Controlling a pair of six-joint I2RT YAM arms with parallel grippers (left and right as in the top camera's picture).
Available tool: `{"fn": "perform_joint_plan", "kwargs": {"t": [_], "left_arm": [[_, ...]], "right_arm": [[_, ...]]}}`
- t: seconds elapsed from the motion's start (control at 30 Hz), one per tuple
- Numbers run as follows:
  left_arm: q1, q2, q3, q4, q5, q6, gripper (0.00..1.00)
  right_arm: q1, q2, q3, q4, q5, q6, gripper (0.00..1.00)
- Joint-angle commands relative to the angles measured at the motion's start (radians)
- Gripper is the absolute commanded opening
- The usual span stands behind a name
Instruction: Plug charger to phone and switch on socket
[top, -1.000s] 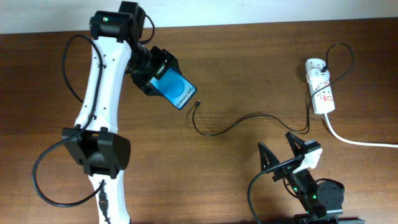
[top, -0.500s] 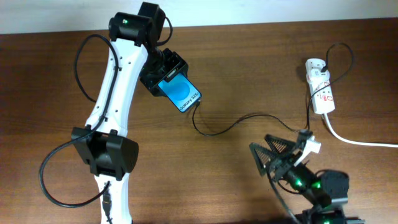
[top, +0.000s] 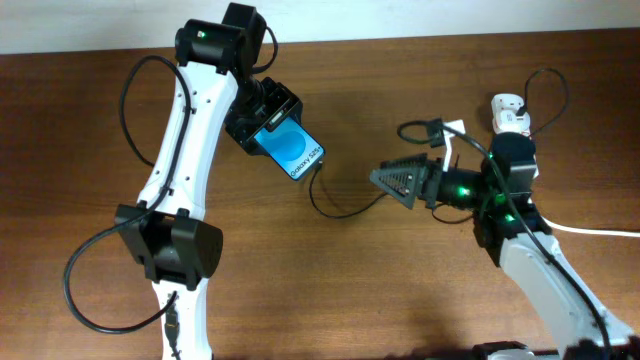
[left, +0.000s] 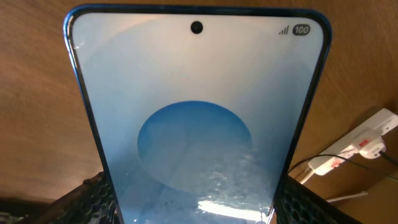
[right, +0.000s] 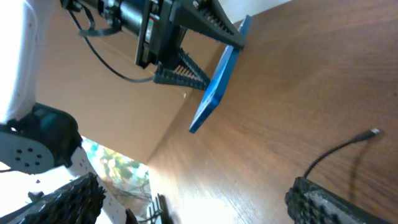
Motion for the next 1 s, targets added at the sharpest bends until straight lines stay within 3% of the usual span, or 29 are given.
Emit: {"fn": "perform_joint_plan", "kwargs": {"t": [0.0, 0.1, 0.23, 0.37, 0.7, 0.97], "left_arm": [[-0.002, -0.01, 0.023, 0.0, 0.006, -0.071, 0.0], [-0.006, -0.01, 0.023, -0.001, 0.004, -0.089, 0.0], [-0.043, -0.01, 0.023, 0.0, -0.042, -0.156, 0.0], [-0.105, -0.01, 0.023, 0.004, -0.048, -0.201, 0.0], [-0.203, -0.01, 0.023, 0.026, -0.047, -0.253, 0.0], [-0.23, -0.01, 0.023, 0.05, 0.025, -0.332, 0.0]], "right_arm": [[0.062, 0.037, 0.018, 0.061, 0.122, 0.134, 0.99], [0.179, 0.037, 0.018, 0.043, 0.367, 0.177, 0.9], [0.281, 0.037, 0.018, 0.018, 0.641, 0.328, 0.9], [0.289, 0.037, 0.018, 0.019, 0.677, 0.375, 0.75], [0.359, 0.037, 0.018, 0.021, 0.754, 0.428, 0.49], [0.359, 0.039, 0.018, 0.013, 0.771, 0.445, 0.43]]}}
